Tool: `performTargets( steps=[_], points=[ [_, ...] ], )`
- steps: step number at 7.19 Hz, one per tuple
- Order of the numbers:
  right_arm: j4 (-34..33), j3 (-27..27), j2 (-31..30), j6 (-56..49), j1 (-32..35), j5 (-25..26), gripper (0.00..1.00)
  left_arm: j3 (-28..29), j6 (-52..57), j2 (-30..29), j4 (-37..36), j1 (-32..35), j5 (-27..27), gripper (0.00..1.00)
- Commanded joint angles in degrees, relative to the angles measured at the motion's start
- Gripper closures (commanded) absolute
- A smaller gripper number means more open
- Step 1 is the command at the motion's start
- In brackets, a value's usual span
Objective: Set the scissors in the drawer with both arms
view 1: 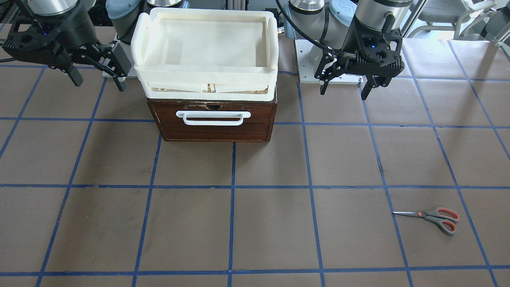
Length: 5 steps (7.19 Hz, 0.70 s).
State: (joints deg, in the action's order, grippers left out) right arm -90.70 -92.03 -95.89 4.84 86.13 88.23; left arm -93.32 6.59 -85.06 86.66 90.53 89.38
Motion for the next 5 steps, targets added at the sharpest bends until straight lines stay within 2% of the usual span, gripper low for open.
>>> performTargets(
  steps=[1,2,3,4,5],
  points=[
    [0.17,0.01,0.0,0.0,0.0,0.01,0.0,0.07,0.09,0.07,0.0,0.0,0.0,0.06],
    [0.35,0.01,-0.09,-0.26,0.26,-0.86,0.0,-0.02,0.09,-0.37,0.0,0.0,-0.08,0.06],
    [0.0,-0.08,0.0,-1.74,0.35,-5.83,0.0,-0.02,0.96,-0.28,0.0,0.0,0.0,0.07],
    [-1.39,0.01,0.61,-7.76,0.79,-6.22,0.0,-0.02,5.32,-0.54,-0.35,-0.87,0.18,0.11],
    [-2.89,0.01,1.05,-20.79,3.66,-6.23,0.0,-0.02,14.15,-0.72,-0.79,-2.01,0.79,0.11]
  ],
)
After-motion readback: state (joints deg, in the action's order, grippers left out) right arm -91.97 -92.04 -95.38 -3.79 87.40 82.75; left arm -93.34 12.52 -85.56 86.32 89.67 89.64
